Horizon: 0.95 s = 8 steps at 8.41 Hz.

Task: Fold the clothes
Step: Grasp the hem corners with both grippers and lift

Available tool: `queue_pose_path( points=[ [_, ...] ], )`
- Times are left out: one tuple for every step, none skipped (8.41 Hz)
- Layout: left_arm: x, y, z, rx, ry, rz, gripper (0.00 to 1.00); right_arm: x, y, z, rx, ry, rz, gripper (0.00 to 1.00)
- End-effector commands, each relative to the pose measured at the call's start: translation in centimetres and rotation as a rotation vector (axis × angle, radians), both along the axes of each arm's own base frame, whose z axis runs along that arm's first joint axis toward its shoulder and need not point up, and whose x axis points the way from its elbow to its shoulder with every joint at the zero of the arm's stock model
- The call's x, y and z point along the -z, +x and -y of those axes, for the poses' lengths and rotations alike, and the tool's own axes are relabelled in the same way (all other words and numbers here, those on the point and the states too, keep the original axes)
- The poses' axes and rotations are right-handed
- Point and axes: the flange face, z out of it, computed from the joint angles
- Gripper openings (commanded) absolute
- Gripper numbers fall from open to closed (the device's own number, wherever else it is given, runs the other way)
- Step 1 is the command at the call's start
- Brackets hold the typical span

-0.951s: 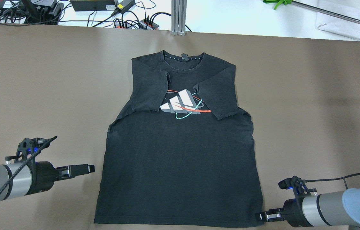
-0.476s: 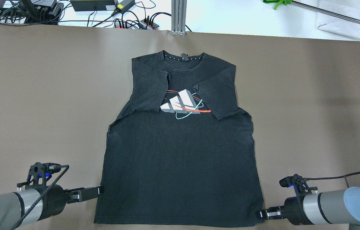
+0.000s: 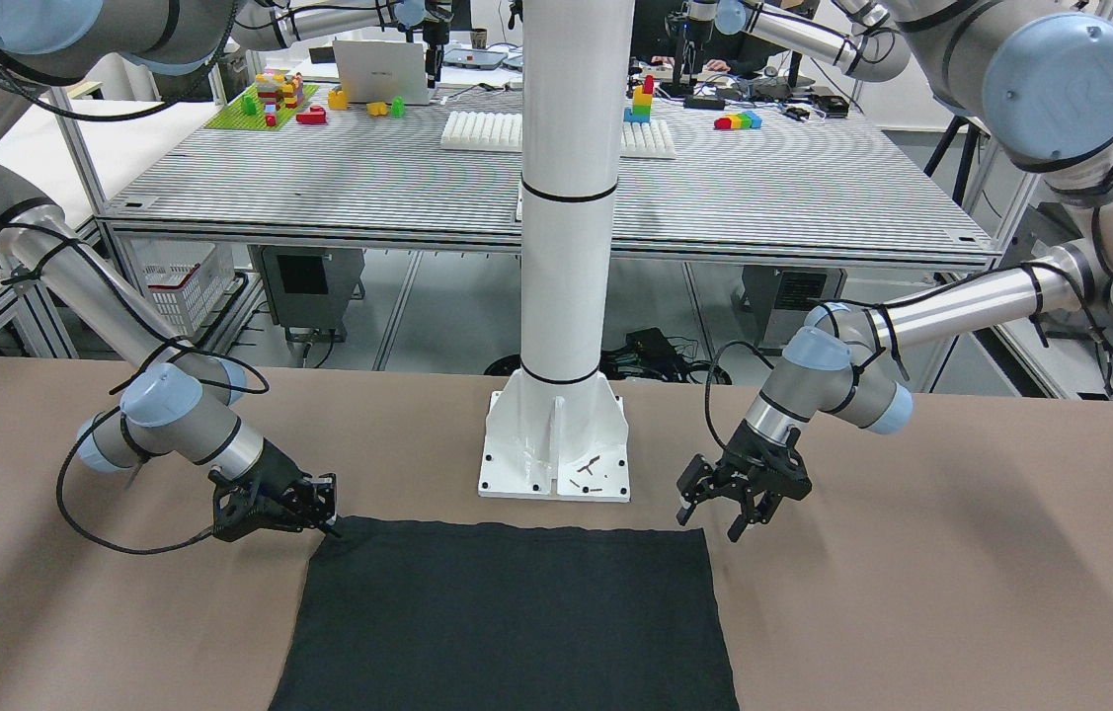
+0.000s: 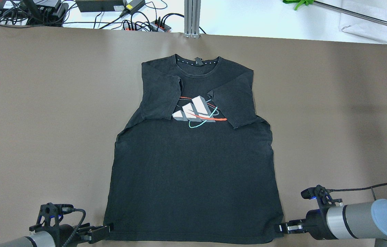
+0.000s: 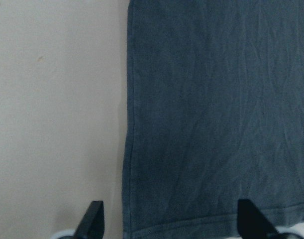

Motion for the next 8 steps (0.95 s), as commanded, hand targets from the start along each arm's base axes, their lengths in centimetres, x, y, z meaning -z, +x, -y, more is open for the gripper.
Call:
queue_pose_path(
  points=[
    [-1.3,2.8,-1.1,0.002,0.009,0.024,0.94,0.2,0.2,0.4,-0.011,0.002,0.003,0.0],
    [-2.0,3.3,-1.1,0.008,0.014,0.039,0.94,0.1,0.2,0.4,-0.011,0.001,0.002,0.0],
    [-1.8,3.9,-1.4,0.001,0.014,0.034,0.92,0.1,0.2,0.5,-0.013,0.001,0.002,0.0],
    [-1.5,4.1,-1.4,0.002,0.014,0.029,0.79,0.1,0.2,0.5,-0.013,0.001,0.002,0.0],
    [-1.1,4.1,-1.4,0.007,0.016,0.02,0.55,0.1,0.2,0.5,-0.014,0.002,0.002,0.0],
    [-0.8,4.2,-1.4,0.007,0.016,0.014,0.3,0.1,0.2,0.5,-0.014,0.002,0.002,0.0],
    [-0.6,4.3,-1.3,0.008,0.015,0.011,0.04,0.1,0.3,0.5,-0.016,0.002,0.002,0.0],
    [-0.9,4.2,-1.3,0.01,0.016,0.015,0.0,0.2,0.2,0.4,-0.014,0.003,0.004,0.0]
  ],
)
